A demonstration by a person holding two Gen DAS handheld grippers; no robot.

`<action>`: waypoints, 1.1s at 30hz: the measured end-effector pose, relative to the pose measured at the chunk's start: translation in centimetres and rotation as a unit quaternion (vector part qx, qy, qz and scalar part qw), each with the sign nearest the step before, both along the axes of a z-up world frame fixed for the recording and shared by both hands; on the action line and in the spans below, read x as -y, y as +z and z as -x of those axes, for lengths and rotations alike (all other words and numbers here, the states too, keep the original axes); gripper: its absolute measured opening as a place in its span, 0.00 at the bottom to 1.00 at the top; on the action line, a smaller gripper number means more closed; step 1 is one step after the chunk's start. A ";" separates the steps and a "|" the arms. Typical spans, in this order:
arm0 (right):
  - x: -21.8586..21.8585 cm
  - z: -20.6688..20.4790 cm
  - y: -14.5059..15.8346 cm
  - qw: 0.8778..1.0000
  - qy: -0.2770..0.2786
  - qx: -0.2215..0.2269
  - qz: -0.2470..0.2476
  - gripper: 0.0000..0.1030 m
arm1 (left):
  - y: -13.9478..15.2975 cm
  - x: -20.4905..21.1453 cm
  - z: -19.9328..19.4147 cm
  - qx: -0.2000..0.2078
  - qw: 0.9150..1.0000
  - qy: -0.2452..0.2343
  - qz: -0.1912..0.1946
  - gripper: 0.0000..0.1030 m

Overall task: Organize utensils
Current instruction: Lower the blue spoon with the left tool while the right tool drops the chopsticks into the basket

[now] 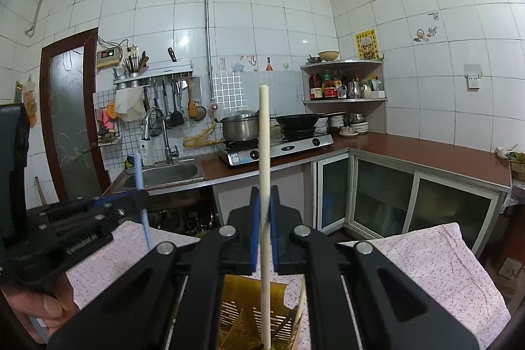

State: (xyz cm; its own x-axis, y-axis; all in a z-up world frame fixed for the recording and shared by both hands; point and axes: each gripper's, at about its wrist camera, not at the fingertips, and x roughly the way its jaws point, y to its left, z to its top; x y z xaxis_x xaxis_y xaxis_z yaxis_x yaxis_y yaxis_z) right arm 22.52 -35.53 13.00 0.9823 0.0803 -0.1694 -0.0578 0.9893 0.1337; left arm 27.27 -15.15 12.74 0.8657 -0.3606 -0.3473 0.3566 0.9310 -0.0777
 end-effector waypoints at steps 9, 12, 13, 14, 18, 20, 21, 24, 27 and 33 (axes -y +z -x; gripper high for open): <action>-0.5 -0.4 -2.0 1.000 0.001 0.005 0.001 0.06 | -2.0 0.3 -1.0 -0.021 1.000 -0.005 0.009 0.05; -0.5 -0.7 -2.7 1.000 0.006 -0.002 -0.002 0.06 | -3.0 0.4 -1.3 -0.031 1.000 -0.003 0.007 0.05; -0.7 -0.8 -3.0 1.000 0.008 -0.008 0.001 0.06 | -3.3 0.5 -1.1 -0.031 1.000 0.000 0.006 0.05; -0.7 -0.8 -3.1 1.000 0.008 -0.009 0.002 0.07 | -3.4 0.6 -1.1 -0.031 1.000 0.001 0.006 0.05; -0.6 -0.4 -3.3 1.000 0.000 -0.014 0.009 0.07 | -3.7 0.0 -0.8 -0.033 0.999 0.010 0.016 0.30; -0.2 0.1 -2.9 1.000 -0.008 -0.011 0.006 0.14 | -3.4 -0.4 -0.5 -0.028 0.999 0.011 0.020 0.30; 0.1 0.5 -2.6 1.000 -0.010 -0.009 0.002 0.21 | -3.2 -0.6 -0.3 -0.025 0.999 0.012 0.022 0.36; 0.8 1.8 -1.7 1.000 -0.014 0.005 -0.002 0.44 | -2.1 -1.7 1.0 -0.004 0.999 0.020 0.036 0.55; 1.3 4.2 -0.7 0.999 -0.023 0.018 0.015 0.50 | -0.9 -3.3 2.4 0.021 0.998 0.034 0.041 0.76; 3.6 9.3 -1.1 0.999 -0.043 0.015 0.030 0.68 | -0.8 -8.1 7.2 0.060 0.995 0.073 0.045 0.95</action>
State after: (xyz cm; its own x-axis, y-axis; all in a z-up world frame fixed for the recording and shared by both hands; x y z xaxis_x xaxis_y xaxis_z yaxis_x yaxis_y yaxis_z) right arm 13.21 -39.08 11.88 0.9897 -0.0139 -0.1425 0.0246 0.9970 0.0733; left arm 20.12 -7.00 11.91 0.9443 -0.2533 -0.2103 0.2301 0.9646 -0.1287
